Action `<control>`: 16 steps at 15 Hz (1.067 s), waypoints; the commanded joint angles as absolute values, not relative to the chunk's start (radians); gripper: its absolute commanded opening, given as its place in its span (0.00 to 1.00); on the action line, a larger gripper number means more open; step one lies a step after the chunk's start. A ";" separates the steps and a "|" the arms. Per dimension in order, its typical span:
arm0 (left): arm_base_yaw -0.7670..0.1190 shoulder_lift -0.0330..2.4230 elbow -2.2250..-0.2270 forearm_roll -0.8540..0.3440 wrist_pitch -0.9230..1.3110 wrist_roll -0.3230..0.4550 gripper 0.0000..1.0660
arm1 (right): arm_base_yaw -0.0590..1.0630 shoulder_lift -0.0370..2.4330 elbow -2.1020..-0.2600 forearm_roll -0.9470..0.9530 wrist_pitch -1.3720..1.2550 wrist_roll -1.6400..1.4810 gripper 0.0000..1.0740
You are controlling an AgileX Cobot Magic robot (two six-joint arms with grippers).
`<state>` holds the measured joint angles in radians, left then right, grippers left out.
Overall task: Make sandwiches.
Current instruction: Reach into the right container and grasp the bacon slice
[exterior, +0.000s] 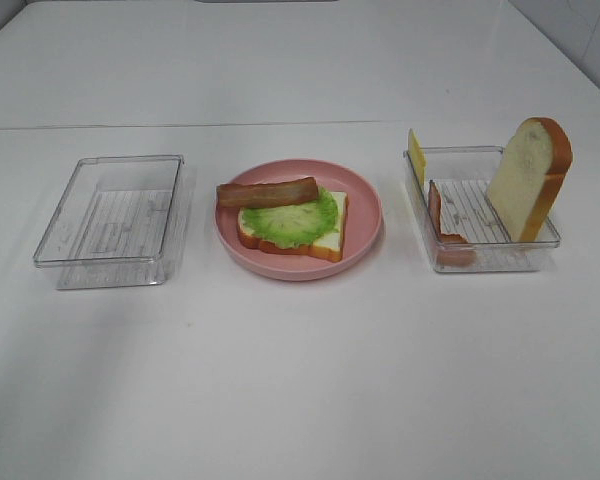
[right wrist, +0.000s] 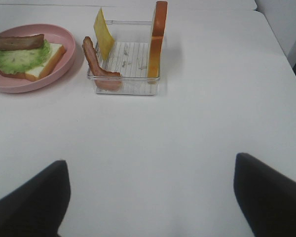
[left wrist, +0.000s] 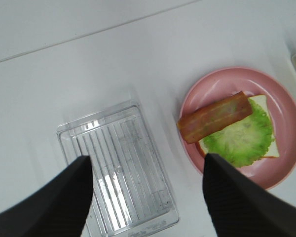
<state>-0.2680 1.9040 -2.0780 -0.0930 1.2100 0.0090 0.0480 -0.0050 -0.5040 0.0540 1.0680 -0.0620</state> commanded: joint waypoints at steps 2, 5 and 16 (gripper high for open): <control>-0.269 1.632 -1.925 -0.100 1.288 -0.052 0.58 | 0.041 -0.019 -0.503 0.053 1.059 -0.075 0.79; -0.269 1.422 -1.713 -0.113 1.286 -0.058 0.58 | 0.041 -0.019 -0.503 0.053 1.059 -0.075 0.79; -0.269 0.476 -0.906 -0.113 1.286 -0.050 0.58 | 0.041 -0.019 -0.503 0.053 1.059 -0.075 0.79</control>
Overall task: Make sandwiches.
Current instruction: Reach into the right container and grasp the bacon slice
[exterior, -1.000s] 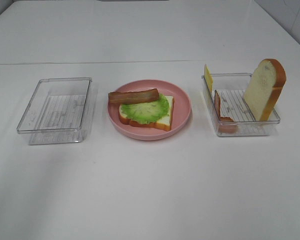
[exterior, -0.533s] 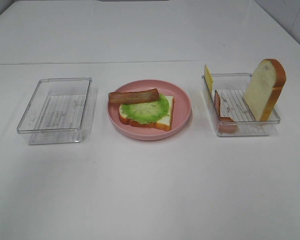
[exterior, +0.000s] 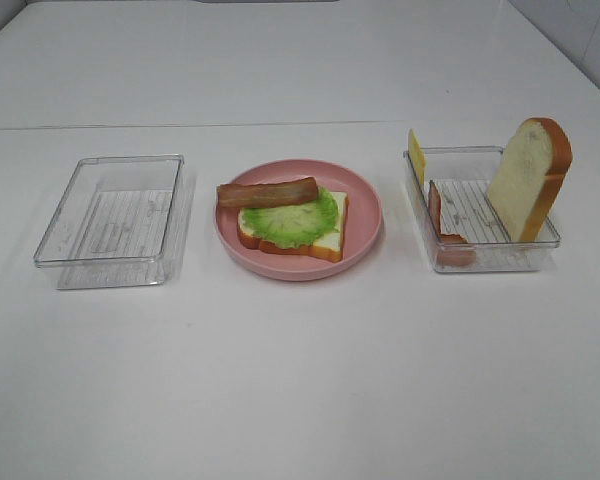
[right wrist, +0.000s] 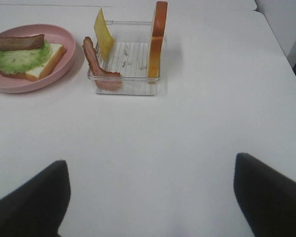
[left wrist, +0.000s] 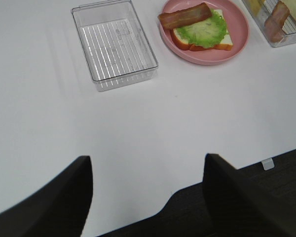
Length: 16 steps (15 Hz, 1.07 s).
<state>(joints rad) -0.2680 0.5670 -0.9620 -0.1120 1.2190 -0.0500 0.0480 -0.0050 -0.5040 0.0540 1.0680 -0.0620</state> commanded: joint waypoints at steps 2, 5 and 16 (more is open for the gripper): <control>-0.269 0.415 -0.868 -0.113 1.286 -0.045 0.58 | 0.041 -0.019 -0.503 0.053 1.059 -0.075 0.79; -0.269 0.161 -0.748 -0.106 1.286 -0.019 0.58 | 0.041 -0.019 -0.503 0.053 1.059 -0.075 0.79; -0.269 -0.028 -0.530 -0.012 1.110 -0.024 0.58 | 0.041 -0.016 -0.503 0.053 1.059 -0.075 0.79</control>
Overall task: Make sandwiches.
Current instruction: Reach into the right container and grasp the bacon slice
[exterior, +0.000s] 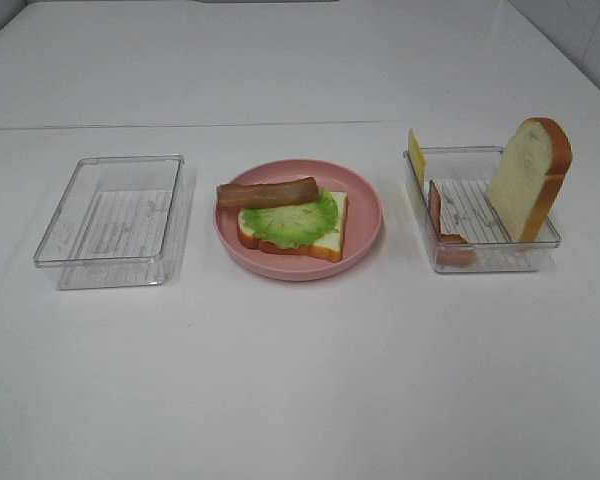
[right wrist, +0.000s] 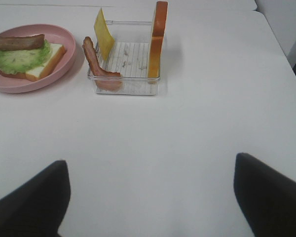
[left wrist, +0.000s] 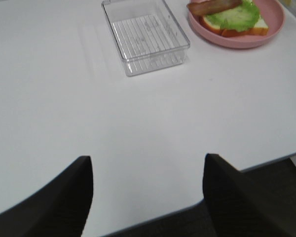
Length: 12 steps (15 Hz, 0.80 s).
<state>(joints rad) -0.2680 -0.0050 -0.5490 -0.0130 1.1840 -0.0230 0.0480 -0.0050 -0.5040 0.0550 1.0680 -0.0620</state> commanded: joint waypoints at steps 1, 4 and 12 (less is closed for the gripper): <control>-0.269 -0.027 -0.526 -0.013 1.086 -0.024 0.58 | 0.041 -0.016 -0.503 0.053 1.059 -0.075 0.79; -0.269 -0.027 -0.497 -0.009 1.045 -0.017 0.58 | 0.041 -0.015 -0.503 0.053 1.059 -0.075 0.79; -0.269 -0.027 -0.497 -0.009 1.045 -0.017 0.58 | 0.041 -0.015 -0.503 0.053 1.059 -0.075 0.79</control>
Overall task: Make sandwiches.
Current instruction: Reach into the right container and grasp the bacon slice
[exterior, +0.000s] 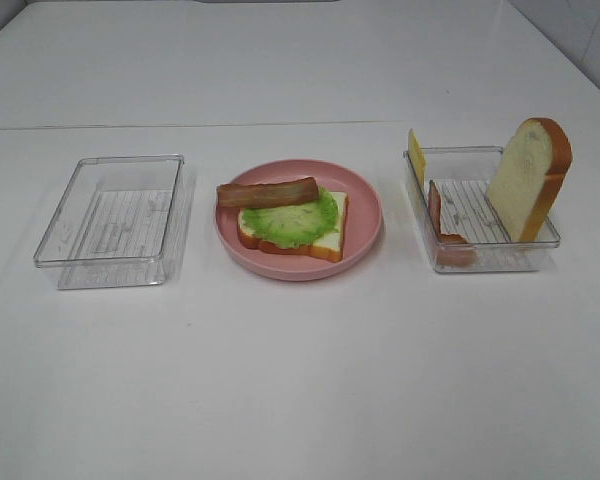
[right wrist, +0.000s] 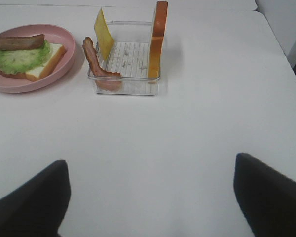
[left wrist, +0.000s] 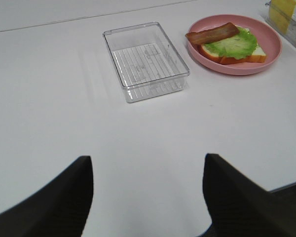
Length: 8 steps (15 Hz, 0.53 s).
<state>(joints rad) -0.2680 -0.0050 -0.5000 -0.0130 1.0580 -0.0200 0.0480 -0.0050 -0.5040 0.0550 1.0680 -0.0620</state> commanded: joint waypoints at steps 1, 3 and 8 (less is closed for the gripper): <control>-0.269 -0.027 -0.497 -0.009 1.045 -0.017 0.58 | 0.041 -0.015 -0.503 0.053 1.059 -0.075 0.79; -0.269 -0.027 -0.497 -0.009 1.045 -0.017 0.58 | 0.041 -0.015 -0.513 0.053 1.045 -0.075 0.79; -0.269 -0.027 -0.497 -0.009 1.045 -0.017 0.58 | 0.041 0.243 -0.545 0.072 0.863 -0.076 0.77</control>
<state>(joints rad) -0.2680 -0.0050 -0.5000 -0.0130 1.0570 -0.0200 0.0480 0.2010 -0.5330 0.0660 0.8940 -0.0620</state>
